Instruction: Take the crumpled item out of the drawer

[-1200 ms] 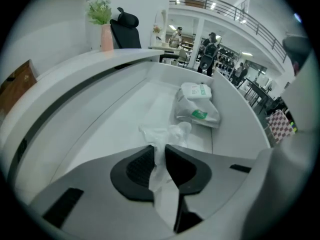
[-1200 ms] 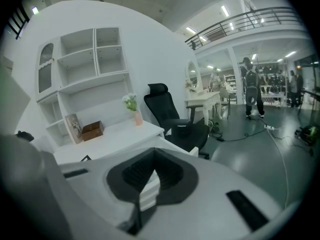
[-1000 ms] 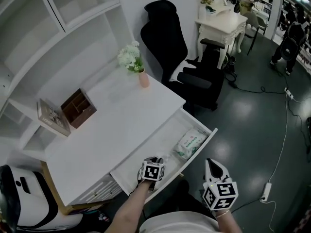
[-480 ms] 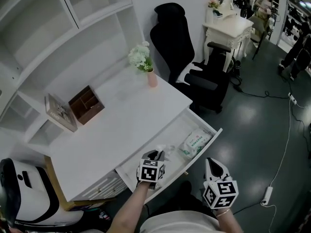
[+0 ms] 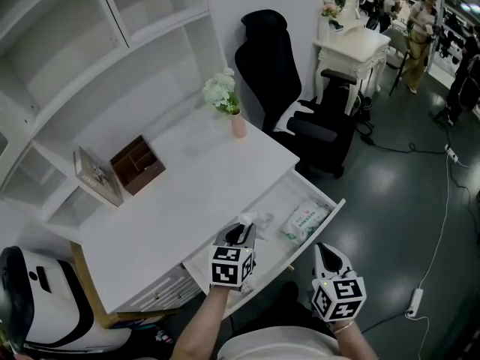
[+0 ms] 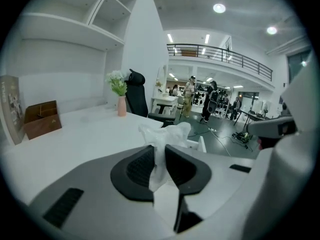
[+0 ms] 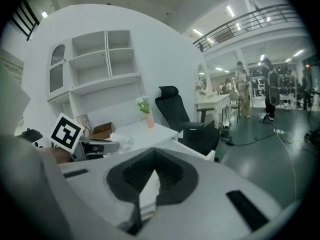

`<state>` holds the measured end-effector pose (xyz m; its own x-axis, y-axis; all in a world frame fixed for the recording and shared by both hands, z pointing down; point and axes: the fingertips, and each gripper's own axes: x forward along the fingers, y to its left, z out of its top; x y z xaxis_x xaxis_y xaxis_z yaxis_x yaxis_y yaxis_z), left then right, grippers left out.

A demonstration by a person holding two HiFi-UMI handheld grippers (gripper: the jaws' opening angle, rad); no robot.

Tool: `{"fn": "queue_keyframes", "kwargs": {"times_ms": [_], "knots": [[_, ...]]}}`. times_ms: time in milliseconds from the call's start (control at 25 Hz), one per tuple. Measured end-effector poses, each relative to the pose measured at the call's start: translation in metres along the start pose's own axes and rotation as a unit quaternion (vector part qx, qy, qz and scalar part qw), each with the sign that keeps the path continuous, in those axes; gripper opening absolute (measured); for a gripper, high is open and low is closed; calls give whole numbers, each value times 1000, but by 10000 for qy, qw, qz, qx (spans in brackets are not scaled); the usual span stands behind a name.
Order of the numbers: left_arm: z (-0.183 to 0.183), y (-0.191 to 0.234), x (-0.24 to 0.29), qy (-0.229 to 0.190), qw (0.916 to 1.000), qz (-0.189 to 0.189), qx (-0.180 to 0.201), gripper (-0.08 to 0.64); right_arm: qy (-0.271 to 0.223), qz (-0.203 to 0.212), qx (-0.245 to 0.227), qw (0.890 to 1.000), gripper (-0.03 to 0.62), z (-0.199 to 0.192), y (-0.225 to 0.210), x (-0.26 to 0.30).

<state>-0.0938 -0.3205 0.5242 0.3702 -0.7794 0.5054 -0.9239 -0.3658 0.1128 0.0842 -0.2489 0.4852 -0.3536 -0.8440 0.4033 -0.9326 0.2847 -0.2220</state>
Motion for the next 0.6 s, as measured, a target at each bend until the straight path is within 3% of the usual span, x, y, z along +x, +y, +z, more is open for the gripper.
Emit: {"fn": "queue_keyframes", "kwargs": {"times_ms": [600], "knots": [[47, 0, -73, -926, 9955, 164, -59, 61, -145, 137, -124, 9997, 2, 9, 14, -3]]}}
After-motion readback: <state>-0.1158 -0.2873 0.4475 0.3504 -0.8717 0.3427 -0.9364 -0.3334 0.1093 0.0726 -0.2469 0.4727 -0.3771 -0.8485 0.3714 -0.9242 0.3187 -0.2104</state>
